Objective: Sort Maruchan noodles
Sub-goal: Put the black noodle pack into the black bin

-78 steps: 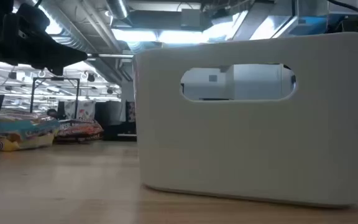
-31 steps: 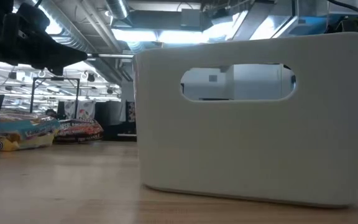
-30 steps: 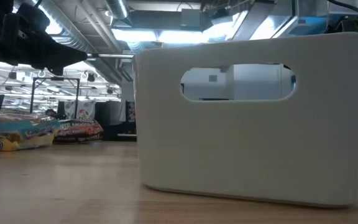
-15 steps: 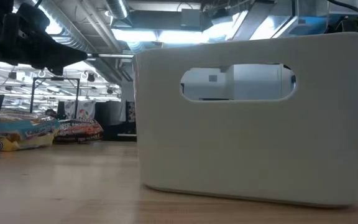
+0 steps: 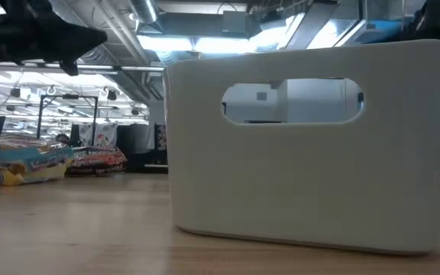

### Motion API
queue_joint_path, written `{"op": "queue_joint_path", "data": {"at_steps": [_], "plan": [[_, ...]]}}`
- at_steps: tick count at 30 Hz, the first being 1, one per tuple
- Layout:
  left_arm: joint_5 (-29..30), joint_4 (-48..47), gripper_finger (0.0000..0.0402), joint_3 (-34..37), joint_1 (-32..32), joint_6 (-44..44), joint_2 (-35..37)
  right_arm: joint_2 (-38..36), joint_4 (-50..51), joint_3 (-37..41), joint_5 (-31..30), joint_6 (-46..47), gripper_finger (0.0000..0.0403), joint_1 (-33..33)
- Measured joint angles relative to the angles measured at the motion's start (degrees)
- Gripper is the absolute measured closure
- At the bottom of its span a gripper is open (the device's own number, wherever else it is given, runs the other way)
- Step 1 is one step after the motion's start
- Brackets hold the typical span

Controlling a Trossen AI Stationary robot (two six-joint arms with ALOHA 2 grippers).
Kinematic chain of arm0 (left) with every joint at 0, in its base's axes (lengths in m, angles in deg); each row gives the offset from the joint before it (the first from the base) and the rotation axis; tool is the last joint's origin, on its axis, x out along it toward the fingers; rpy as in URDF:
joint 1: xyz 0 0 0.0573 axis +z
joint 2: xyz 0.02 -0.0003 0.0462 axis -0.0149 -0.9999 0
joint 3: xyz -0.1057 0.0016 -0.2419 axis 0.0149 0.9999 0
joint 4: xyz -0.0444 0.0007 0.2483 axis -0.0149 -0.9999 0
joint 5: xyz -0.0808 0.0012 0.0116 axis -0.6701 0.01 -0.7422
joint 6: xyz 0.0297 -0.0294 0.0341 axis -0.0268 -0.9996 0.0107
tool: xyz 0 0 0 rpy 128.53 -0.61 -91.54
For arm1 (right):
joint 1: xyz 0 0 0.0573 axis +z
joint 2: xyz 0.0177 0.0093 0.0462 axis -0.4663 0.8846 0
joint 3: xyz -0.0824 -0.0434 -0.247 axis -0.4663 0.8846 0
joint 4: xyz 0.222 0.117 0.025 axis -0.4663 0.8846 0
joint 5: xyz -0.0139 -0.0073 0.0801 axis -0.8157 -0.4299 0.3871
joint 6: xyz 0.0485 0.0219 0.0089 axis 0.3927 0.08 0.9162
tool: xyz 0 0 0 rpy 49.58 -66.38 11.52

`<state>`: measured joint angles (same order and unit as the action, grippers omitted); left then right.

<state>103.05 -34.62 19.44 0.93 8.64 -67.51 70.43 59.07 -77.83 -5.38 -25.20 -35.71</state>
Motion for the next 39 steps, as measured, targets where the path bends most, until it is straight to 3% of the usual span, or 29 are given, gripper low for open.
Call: {"op": "queue_joint_path", "data": {"at_steps": [5, 12, 17, 21, 28, 32, 35, 39], "plan": [[4.8, 2.8, 0.0391, 0.0, 0.0, 4.3, 0.0, 0.0, -0.2, 0.0, -3.8, 0.4, 0.0372, 0.0], [5.3, 7.4, 0.0391, 0.0, 3.4, 7.4, -0.3, 4.7, -1.7, -0.6, -14.0, -2.1, 0.0372, -0.5], [4.8, 11.3, 0.0391, 0.0, 8.1, 7.4, -3.4, 14.3, 0.0, -5.2, -14.1, -2.4, 0.0372, -5.8], [0.2, 14.3, 0.0391, 0.0, 11.1, 5.6, -8.2, 24.1, 1.7, -10.0, -11.2, -2.3, 0.0372, -11.3], [-3.0, 15.7, 0.0391, 0.0, 12.3, 0.6, -14.4, 37.8, 9.0, -18.2, -10.0, -0.7, 0.0368, -18.7], [-3.0, 15.7, 0.0391, 0.0, 12.3, -0.9, -16.3, 43.4, 20.5, -24.5, -8.8, 1.4, 0.0328, -23.1], [-3.2, 14.8, 0.0391, 0.0, 12.3, -2.1, -17.1, 47.2, 28.7, -28.6, -4.4, 4.7, 0.0278, -26.5], [-3.2, 14.5, 0.0391, 0.0, 12.3, -1.8, -18.4, 50.8, 32.8, -30.3, 0.5, 5.6, 0.0209, -29.9]]}}
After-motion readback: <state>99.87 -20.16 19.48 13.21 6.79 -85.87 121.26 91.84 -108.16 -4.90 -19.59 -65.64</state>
